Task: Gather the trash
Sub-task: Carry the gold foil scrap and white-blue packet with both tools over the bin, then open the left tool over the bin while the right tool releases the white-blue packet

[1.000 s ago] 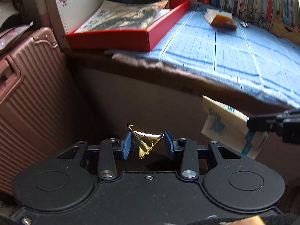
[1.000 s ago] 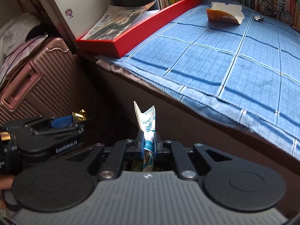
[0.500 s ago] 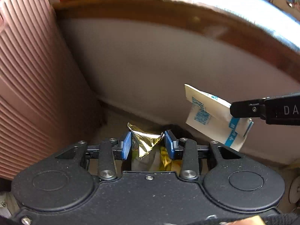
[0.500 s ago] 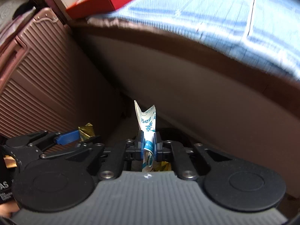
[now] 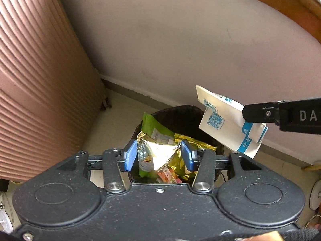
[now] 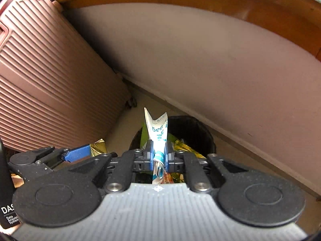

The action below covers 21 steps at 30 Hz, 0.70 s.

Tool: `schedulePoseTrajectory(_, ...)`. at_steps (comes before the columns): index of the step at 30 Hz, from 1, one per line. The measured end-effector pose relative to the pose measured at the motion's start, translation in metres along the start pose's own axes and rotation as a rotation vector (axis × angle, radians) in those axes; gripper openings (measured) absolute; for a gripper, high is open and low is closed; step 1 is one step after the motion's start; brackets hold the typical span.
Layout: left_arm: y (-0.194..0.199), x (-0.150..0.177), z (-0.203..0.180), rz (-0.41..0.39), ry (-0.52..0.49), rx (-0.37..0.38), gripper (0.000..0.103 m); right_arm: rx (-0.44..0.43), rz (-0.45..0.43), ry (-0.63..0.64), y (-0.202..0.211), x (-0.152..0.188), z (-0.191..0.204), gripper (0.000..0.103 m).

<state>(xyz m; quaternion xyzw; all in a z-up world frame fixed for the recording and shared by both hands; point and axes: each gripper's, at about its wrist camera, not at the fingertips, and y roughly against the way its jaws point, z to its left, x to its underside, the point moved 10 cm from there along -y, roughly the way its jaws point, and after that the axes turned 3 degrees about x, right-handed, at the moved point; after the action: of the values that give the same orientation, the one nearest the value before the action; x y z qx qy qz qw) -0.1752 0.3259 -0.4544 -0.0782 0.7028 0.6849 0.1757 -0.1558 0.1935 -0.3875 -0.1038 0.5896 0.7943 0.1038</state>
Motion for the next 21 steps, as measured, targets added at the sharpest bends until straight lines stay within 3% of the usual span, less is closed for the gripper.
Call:
schedulePoseTrajectory(9, -0.015, 0.006, 0.004, 0.041, 0.005, -0.006, 0.058, 0.014, 0.043, -0.032, -0.029, 0.008, -0.009, 0.017)
schedulePoseTrajectory(16, -0.021, 0.006, 0.004, 0.053, 0.011, -0.015, 0.063, 0.015, 0.054, -0.035, -0.036, 0.01, -0.006, 0.034)
schedulePoseTrajectory(21, -0.023, 0.003, 0.006, 0.054, 0.008, -0.015, 0.065, 0.015, 0.062, -0.039, -0.037, 0.009, -0.006, 0.039)
